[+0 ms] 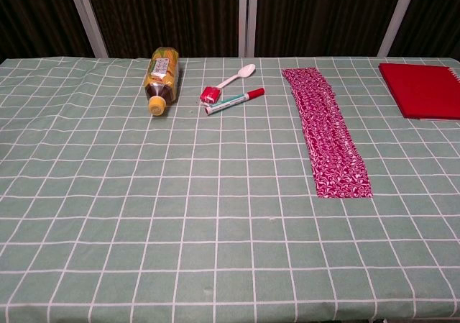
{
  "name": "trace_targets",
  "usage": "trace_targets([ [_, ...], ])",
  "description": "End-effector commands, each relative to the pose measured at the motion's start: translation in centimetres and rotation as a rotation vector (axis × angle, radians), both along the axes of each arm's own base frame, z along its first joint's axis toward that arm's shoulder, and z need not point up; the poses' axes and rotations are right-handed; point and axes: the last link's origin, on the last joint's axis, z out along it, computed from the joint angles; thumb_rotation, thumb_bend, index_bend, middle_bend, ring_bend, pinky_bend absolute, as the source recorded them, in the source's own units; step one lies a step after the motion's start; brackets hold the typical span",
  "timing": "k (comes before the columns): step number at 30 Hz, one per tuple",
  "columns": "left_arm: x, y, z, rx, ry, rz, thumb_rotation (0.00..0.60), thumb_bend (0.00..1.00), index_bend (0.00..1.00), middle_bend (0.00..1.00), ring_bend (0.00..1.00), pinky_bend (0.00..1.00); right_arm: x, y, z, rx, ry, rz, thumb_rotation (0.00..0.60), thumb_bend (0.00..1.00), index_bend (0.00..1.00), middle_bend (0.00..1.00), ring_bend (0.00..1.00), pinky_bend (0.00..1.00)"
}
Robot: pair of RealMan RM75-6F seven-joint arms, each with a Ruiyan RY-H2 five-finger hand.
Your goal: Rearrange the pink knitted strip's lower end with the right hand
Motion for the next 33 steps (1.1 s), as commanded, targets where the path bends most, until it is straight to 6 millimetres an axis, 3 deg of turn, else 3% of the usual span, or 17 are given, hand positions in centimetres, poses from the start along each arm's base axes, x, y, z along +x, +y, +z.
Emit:
trace_targets([
  [1, 0.0, 0.0, 0.0, -0.001, 0.000, -0.001, 0.600, 0.09, 0.15, 0.16, 0.10, 0.20, 0.0, 0.0, 0.0, 0.000, 0.000, 0.000, 0.600, 0.20, 0.00, 0.00, 0.00, 0.00],
  [15, 0.3, 0.0, 0.0, -0.008, 0.003, 0.000, 0.600, 0.10, 0.15, 0.16, 0.10, 0.20, 0.3, 0.0, -0.2, 0.015, -0.004, 0.004, 0.600, 0.20, 0.00, 0.00, 0.00, 0.00],
  [17, 0.2, 0.0, -0.2, -0.011, 0.005, 0.001, 0.600, 0.10, 0.15, 0.16, 0.10, 0.20, 0.4, 0.1, -0.1, 0.019, 0.006, 0.010, 0.600, 0.24, 0.00, 0.00, 0.00, 0.00],
  [19, 0.2, 0.0, -0.4, -0.011, 0.001, 0.001, 0.600, 0.10, 0.15, 0.16, 0.10, 0.20, 0.4, 0.1, 0.0, 0.018, 0.010, 0.012, 0.600, 0.37, 0.00, 0.00, 0.00, 0.00],
  [21, 0.2, 0.0, -0.4, -0.013, 0.000, -0.002, 0.600, 0.10, 0.15, 0.16, 0.10, 0.20, 0.4, 0.0, 0.1, 0.017, 0.011, 0.010, 0.600, 0.56, 0.00, 0.00, 0.00, 0.00],
  [23, 0.3, 0.1, -0.4, -0.011, 0.007, -0.005, 0.600, 0.10, 0.15, 0.16, 0.10, 0.20, 0.5, 0.0, -0.1, 0.023, 0.013, 0.009, 0.600, 0.86, 0.00, 0.00, 0.00, 0.00],
  [25, 0.3, 0.2, -0.2, -0.007, 0.006, -0.006, 0.600, 0.10, 0.15, 0.16, 0.10, 0.19, 0.6, 0.0, -0.4, 0.036, 0.015, 0.009, 0.600, 0.98, 0.00, 0.03, 0.00, 0.02],
  [26, 0.3, 0.2, -0.2, -0.005, 0.005, -0.004, 0.600, 0.10, 0.15, 0.16, 0.10, 0.20, 0.6, 0.0, -0.7, 0.048, 0.014, 0.009, 0.600, 1.00, 0.00, 0.06, 0.04, 0.10],
  [28, 0.2, 0.1, -0.2, -0.006, 0.004, 0.001, 0.600, 0.10, 0.15, 0.16, 0.10, 0.20, 0.7, 0.1, -1.2, 0.073, 0.006, 0.013, 0.600, 1.00, 0.00, 0.16, 0.22, 0.32],
  [30, 0.0, 0.0, -0.2, -0.008, 0.005, 0.006, 0.600, 0.10, 0.15, 0.16, 0.10, 0.20, 0.7, 0.2, -1.7, 0.104, 0.010, 0.013, 0.600, 1.00, 0.00, 0.43, 0.49, 0.52],
  [32, -0.1, -0.1, -0.2, -0.010, 0.004, 0.012, 0.600, 0.10, 0.15, 0.16, 0.10, 0.20, 0.6, 0.4, -2.4, 0.146, 0.030, 0.012, 0.600, 1.00, 0.00, 0.67, 0.66, 0.63],
  [33, -0.2, -0.1, -0.2, -0.010, 0.004, 0.013, 0.600, 0.10, 0.15, 0.16, 0.10, 0.20, 0.7, 0.4, -2.6, 0.156, 0.043, 0.015, 0.600, 1.00, 0.00, 0.72, 0.70, 0.66],
])
